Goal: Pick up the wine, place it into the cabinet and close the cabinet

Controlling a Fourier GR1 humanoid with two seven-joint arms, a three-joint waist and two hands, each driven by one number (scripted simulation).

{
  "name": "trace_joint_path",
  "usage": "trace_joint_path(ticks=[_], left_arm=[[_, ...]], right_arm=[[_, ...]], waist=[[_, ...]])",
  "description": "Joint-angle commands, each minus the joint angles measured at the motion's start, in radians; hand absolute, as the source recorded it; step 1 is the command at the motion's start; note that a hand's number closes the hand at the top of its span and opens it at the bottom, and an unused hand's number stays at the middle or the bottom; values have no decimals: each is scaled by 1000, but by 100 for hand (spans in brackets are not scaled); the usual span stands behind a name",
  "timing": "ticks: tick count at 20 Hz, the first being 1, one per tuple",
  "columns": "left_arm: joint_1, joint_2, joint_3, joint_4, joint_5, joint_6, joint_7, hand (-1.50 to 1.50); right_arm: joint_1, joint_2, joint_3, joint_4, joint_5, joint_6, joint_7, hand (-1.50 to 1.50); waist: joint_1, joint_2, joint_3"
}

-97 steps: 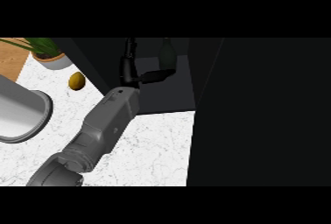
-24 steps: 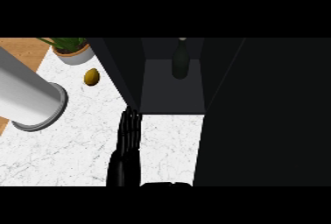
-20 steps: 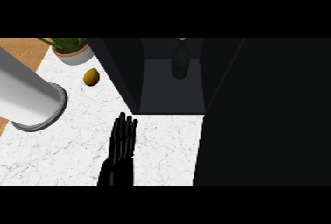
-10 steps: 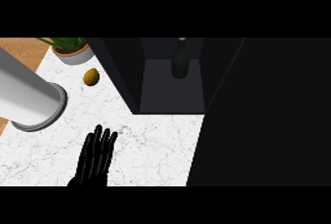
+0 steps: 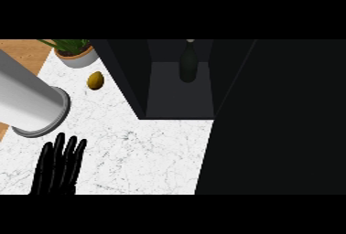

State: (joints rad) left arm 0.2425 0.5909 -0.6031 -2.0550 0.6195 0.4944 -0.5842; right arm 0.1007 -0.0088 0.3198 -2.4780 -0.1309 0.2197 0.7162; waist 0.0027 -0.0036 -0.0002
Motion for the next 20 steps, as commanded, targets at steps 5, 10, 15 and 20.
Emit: trace_joint_path(ticks=[5,10,15,20], left_arm=[[94,79,176,-53,94,-109,-23,-150],[92,109,296,-27,176,-173,28,-150],[157,139,394,42,221,-295,-19,-150],[139,162,462,113,269,-377,5,-150]], right_arm=[[35,-12,211,-87,-49,38,47,150],[26,9,452,-65,90,-25,32,150],[-75,9,616,-76,205,-198,82,150],[-93,6,660,-49,216,-271,77,150]], waist=[[8,-2,0],[-3,-3,-1],[1,-6,-3],[-6,-6,-4]])
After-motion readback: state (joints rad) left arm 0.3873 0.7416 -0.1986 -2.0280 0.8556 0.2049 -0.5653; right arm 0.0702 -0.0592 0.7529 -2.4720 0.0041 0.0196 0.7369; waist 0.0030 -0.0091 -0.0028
